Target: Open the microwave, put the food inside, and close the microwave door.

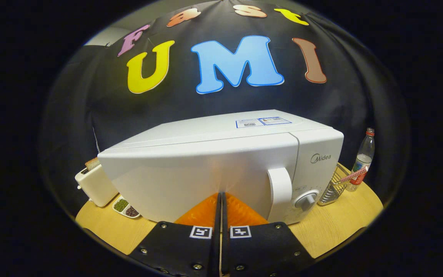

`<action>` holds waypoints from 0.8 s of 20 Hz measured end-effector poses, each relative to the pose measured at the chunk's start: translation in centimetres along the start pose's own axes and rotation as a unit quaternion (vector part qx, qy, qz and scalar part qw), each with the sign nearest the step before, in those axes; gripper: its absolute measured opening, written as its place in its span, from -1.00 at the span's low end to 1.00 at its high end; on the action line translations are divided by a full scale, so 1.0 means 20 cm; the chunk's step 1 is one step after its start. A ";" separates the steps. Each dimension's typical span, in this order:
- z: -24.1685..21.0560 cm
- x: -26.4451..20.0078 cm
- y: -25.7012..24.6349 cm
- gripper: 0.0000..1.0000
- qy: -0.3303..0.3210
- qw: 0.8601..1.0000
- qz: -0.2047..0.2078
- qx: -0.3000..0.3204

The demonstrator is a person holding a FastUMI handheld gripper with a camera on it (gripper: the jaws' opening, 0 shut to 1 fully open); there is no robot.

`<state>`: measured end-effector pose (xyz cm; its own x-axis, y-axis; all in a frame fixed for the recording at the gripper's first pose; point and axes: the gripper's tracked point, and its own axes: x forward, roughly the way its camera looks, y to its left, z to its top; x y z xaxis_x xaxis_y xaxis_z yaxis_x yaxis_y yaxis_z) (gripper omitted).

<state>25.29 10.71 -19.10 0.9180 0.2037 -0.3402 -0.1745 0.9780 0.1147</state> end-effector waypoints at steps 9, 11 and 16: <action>0.05 -0.14 0.01 -0.95 -0.010 1.000 0.003 -0.009; 0.09 -0.22 0.03 -0.95 -0.023 1.000 0.005 -0.008; 0.19 -0.50 0.08 -0.94 -0.062 0.998 0.008 -0.019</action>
<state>17.22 10.13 -11.88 0.9517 0.2144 -0.2198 -0.2007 0.9761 0.0829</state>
